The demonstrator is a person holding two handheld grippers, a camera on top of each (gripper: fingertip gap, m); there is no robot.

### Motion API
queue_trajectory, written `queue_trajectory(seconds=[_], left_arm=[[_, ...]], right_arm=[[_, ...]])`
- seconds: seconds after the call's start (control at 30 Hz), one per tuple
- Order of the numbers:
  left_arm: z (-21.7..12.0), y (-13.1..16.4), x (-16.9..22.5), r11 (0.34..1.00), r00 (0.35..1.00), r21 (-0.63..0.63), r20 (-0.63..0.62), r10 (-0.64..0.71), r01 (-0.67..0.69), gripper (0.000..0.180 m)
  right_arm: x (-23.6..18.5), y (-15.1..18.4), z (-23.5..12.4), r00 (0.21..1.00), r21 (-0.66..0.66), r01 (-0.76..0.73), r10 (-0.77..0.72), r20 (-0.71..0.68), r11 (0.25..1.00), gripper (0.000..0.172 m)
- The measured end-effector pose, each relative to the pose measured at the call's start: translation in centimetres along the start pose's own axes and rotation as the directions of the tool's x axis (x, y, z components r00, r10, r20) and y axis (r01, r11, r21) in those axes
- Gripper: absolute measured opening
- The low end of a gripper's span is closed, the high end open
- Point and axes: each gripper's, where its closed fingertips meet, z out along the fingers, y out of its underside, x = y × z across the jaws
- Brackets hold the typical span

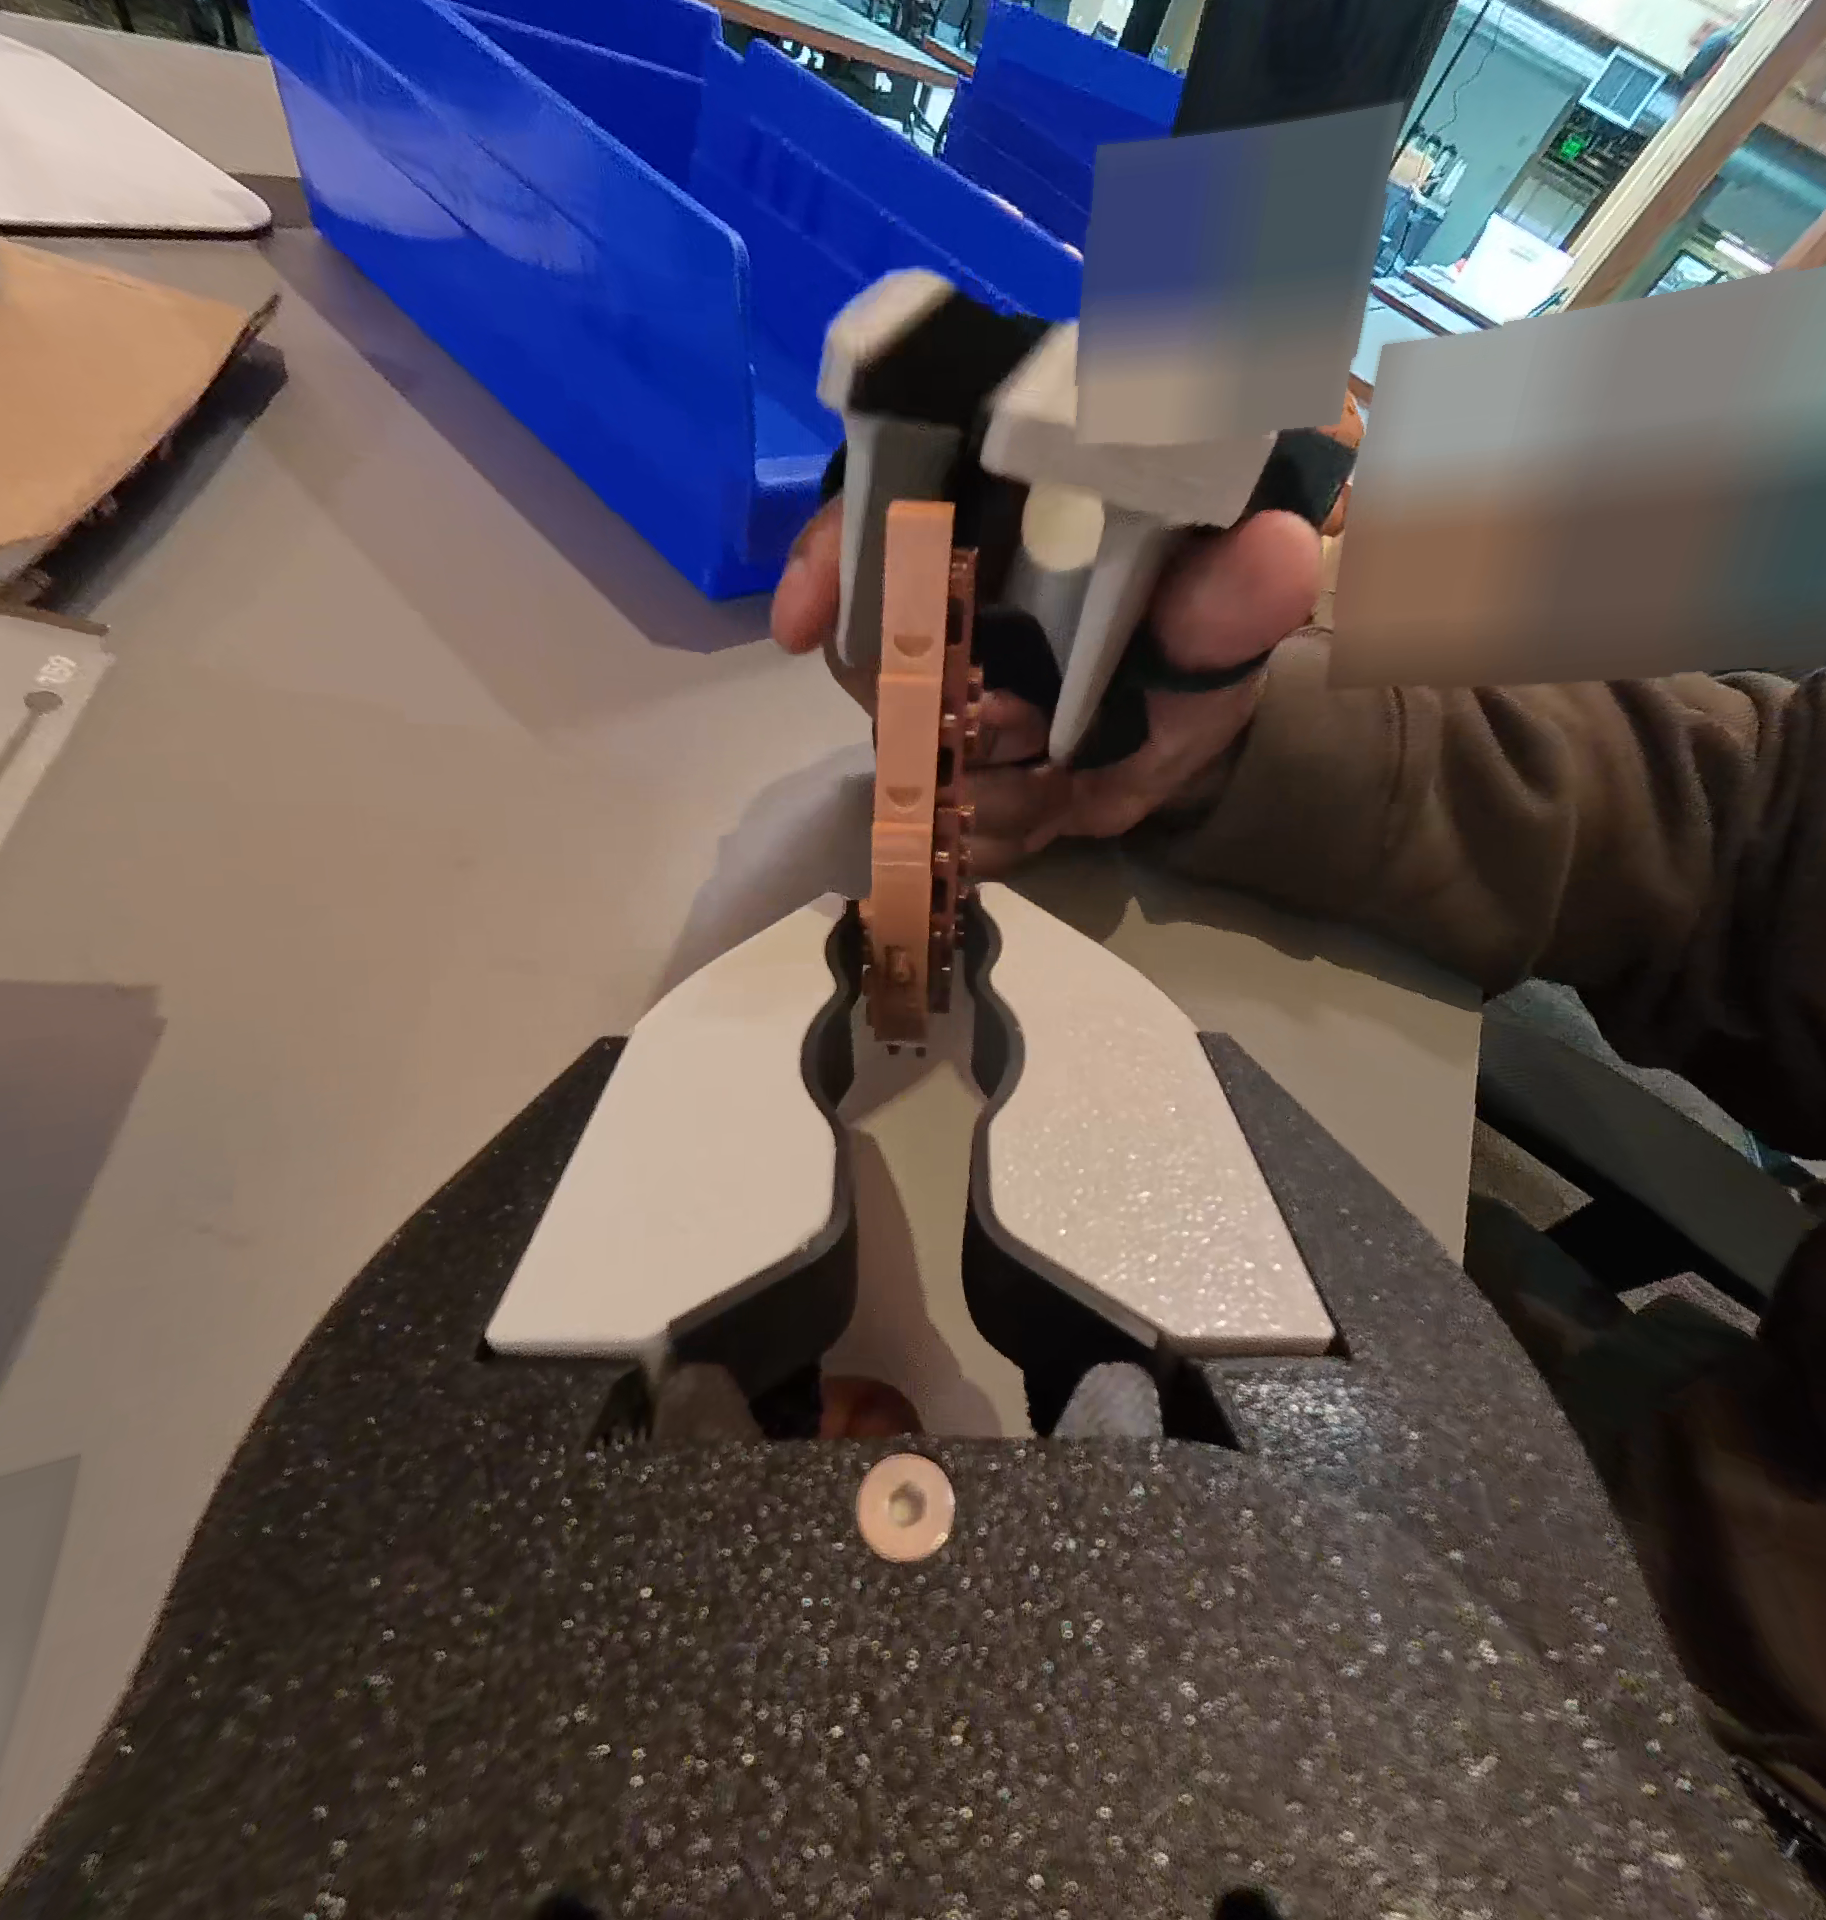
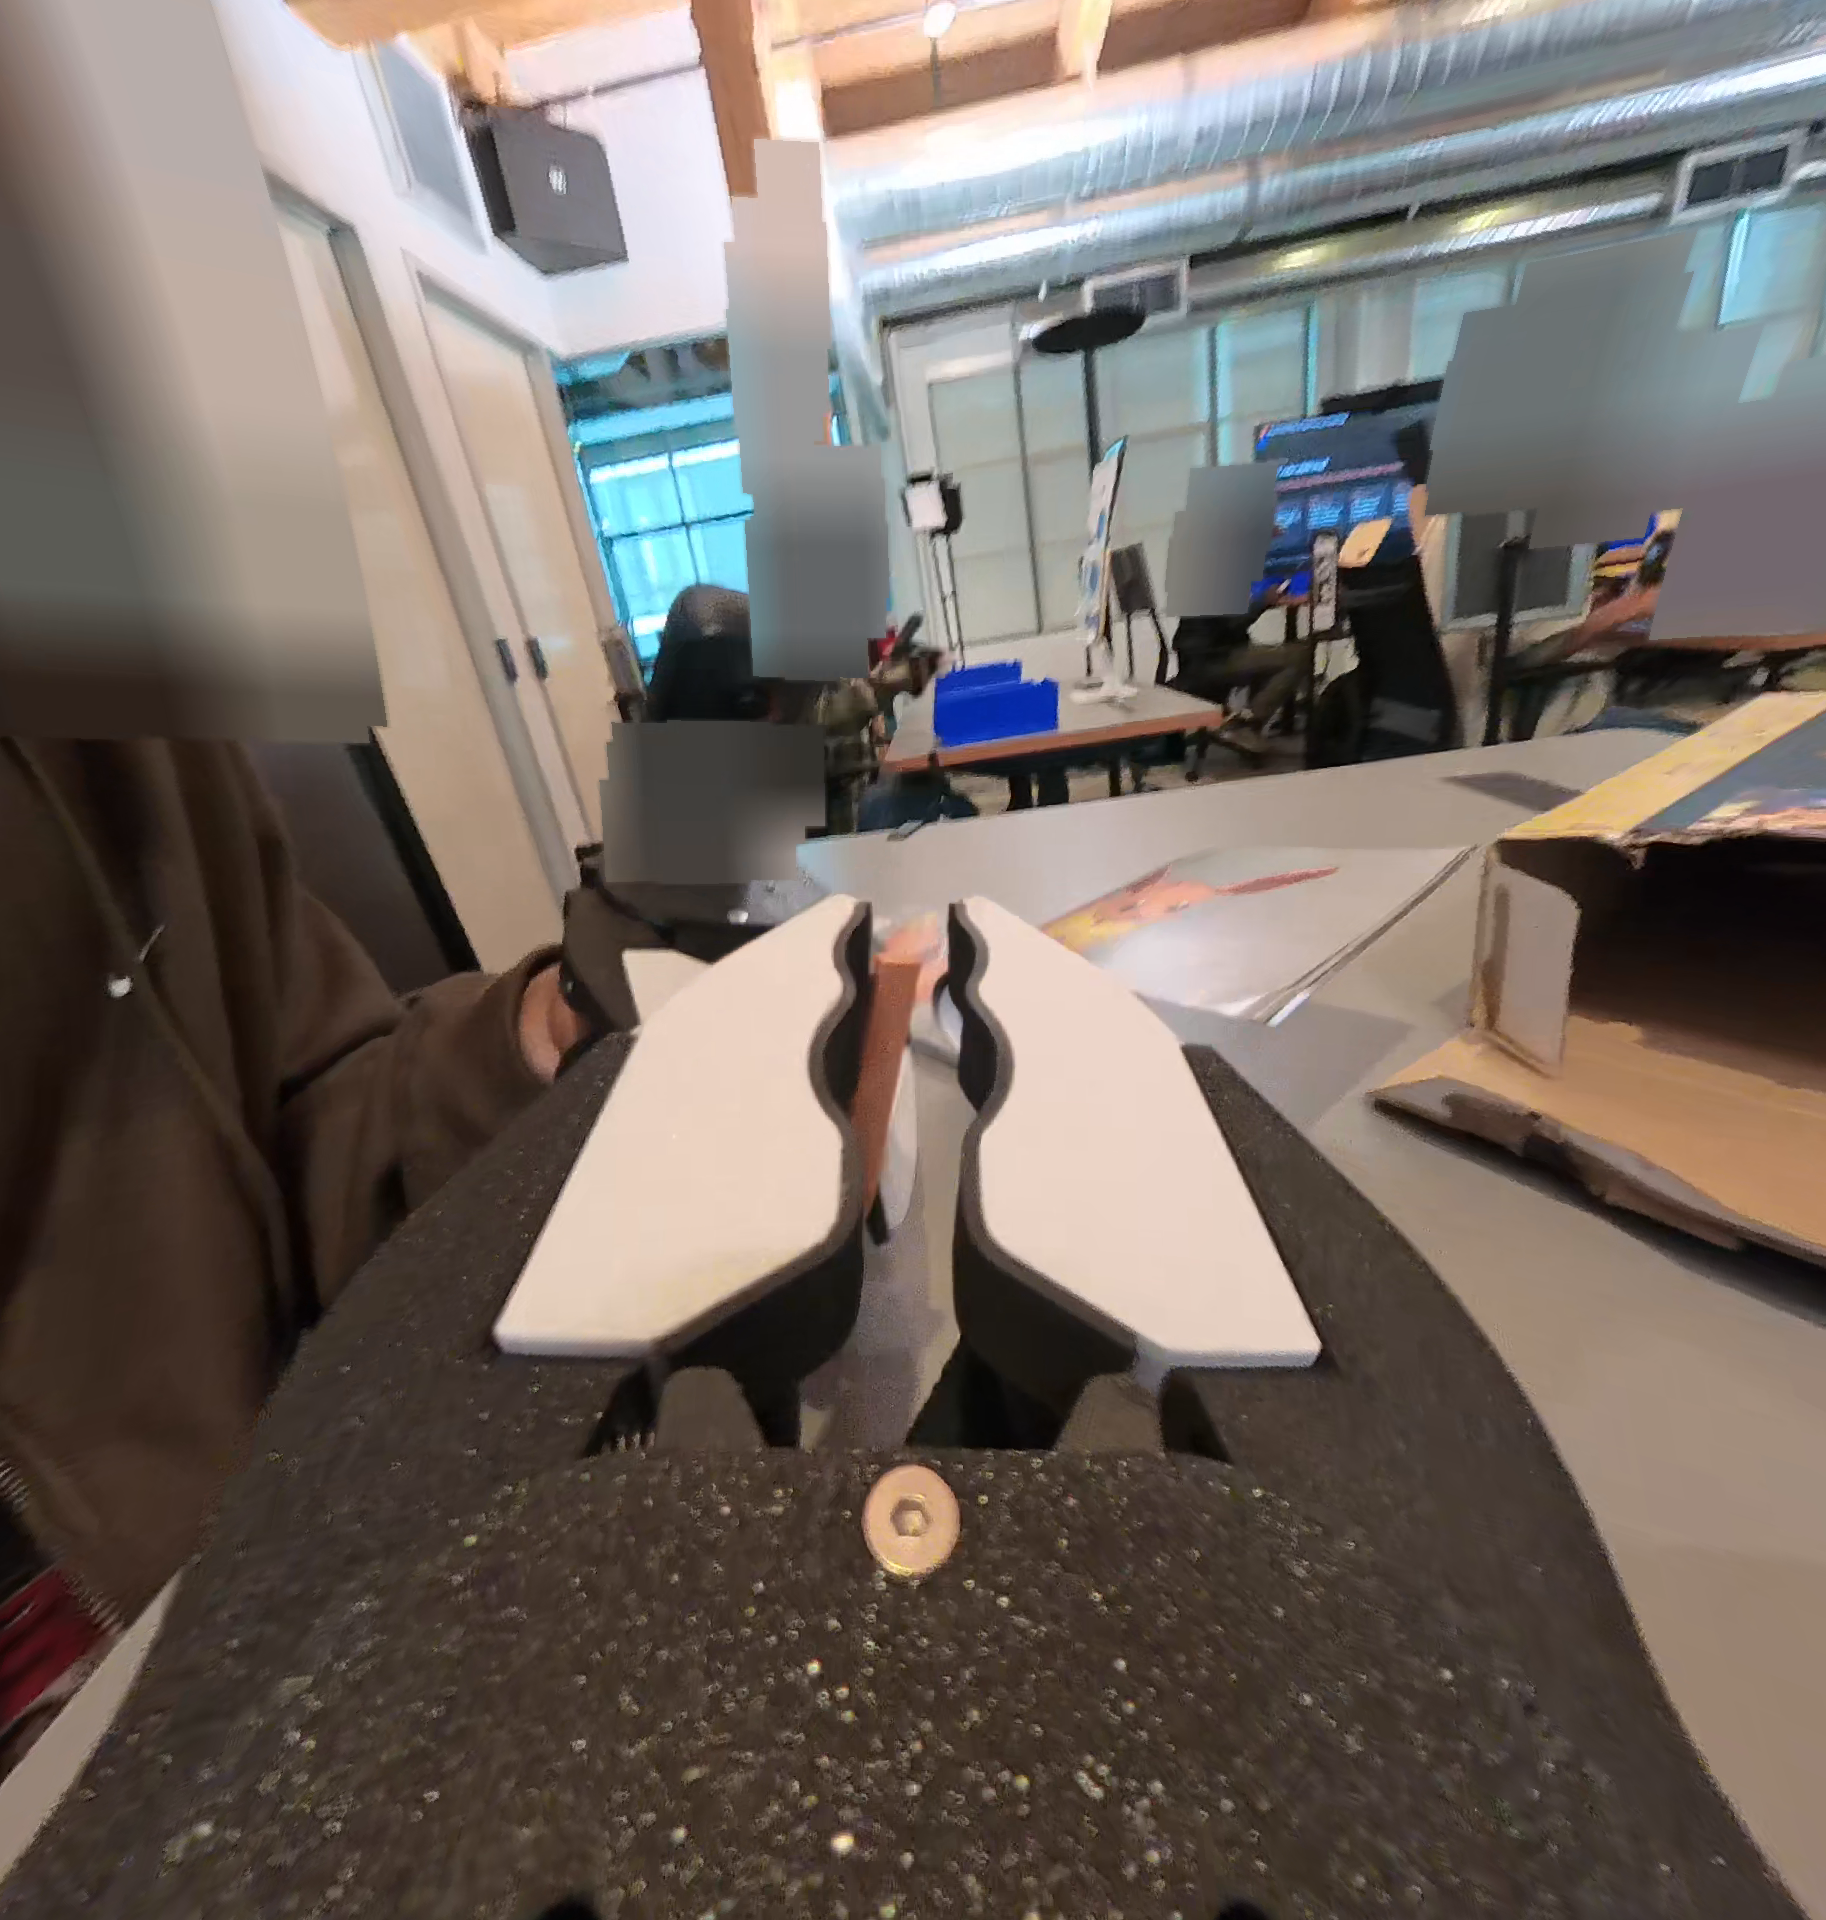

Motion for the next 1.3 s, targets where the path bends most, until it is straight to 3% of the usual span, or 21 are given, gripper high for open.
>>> queue_trajectory(seconds=[0.37, 1.0, 1.3], left_arm=[[-0.5, 1.4, 1.7, 0.997, 0.993, -0.075, -0.115, 0.024, -0.033, 0.018], [0.0, 2.8, 2.6, 0.980, 0.981, -0.186, -0.190, 0.028, -0.064, 0.019], [-0.5, 1.3, 2.4, 0.995, 0.984, -0.075, -0.169, 0.055, -0.069, 0.023]], right_arm=[[-1.8, 2.3, -1.8, 0.994, -0.202, -0.085, 0.098, 0.054, 0.976, 0.011], [-3.2, 3.2, -1.6, 0.971, -0.268, -0.177, 0.212, 0.107, 0.947, 0.009], [-3.4, 4.4, -1.1, 0.977, -0.339, -0.167, 0.202, 0.070, 0.926, 0.007]])
